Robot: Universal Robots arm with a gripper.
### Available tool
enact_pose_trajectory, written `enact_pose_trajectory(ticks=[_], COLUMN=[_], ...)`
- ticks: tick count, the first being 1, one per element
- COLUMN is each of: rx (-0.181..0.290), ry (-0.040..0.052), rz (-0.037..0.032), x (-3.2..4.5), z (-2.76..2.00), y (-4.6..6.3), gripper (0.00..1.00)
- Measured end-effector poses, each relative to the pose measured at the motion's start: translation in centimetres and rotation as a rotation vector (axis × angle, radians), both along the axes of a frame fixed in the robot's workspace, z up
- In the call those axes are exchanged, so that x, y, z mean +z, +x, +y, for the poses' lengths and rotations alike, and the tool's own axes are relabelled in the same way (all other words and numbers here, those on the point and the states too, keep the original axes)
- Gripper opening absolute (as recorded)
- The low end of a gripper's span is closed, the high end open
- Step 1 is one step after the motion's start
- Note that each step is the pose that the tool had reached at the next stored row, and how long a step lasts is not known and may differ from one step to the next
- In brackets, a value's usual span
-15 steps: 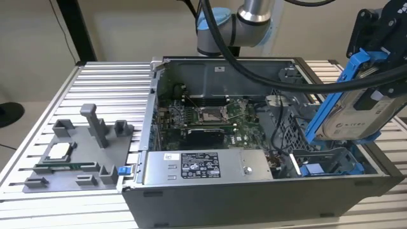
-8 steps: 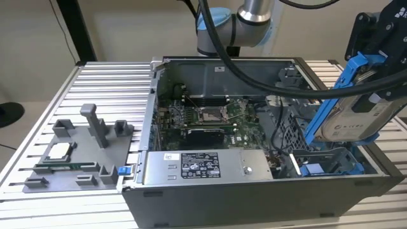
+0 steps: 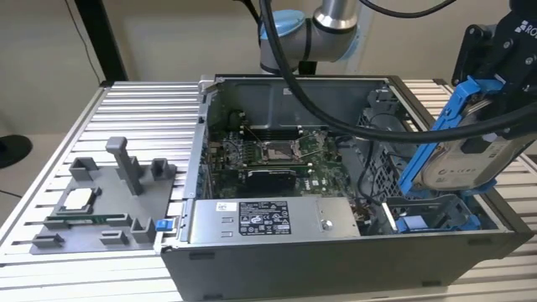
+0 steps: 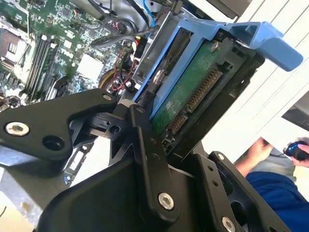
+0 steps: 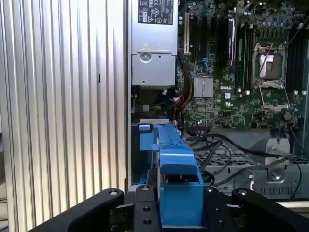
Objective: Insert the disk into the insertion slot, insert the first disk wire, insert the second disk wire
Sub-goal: 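Insert the disk into the insertion slot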
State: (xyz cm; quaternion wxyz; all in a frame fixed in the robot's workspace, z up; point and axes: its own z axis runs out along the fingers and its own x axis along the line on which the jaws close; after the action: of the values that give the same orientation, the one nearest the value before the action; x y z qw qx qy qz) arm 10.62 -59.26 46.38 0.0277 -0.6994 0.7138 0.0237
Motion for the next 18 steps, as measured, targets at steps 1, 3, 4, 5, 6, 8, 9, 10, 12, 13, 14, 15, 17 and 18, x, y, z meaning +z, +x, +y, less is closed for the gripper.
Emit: enact_pose_trajectory(ticks=[1,3,4,5,6,8,9,10,12,13,14,15,17,18], rx=[0.0,0.0,0.0,0.0,0.0,0.0,0.0,0.0,0.0,0.0,0.0,0.0,0.0,0.0], ry=[-0.0001,-0.0001,0.0001,0.0,0.0,0.0,0.0,0.0001,0.0,0.0001,0.0001,0.0,0.0,0.0001], rz=[0.0,0.0,0.0,0.0,0.0,0.0,0.0,0.0,0.0,0.0,0.0,0.0,0.0,0.0], x=[-0.07,-0.21,-0.26,-0.27,-0.32,-0.38,-0.39,-0.42,-0.47,-0.5,-0.54,-0.58,-0.7,-0.77], z=[0.0,0.0,0.0,0.0,0.0,0.0,0.0,0.0,0.0,0.0,0.0,0.0,0.0,0.0], y=[0.0,0.0,0.0,0.0,0.0,0.0,0.0,0.0,0.0,0.0,0.0,0.0,0.0,0.0], gripper=[0.0,0.0,0.0,0.0,0.0,0.0,0.0,0.0,0.0,0.0,0.0,0.0,0.0,0.0])
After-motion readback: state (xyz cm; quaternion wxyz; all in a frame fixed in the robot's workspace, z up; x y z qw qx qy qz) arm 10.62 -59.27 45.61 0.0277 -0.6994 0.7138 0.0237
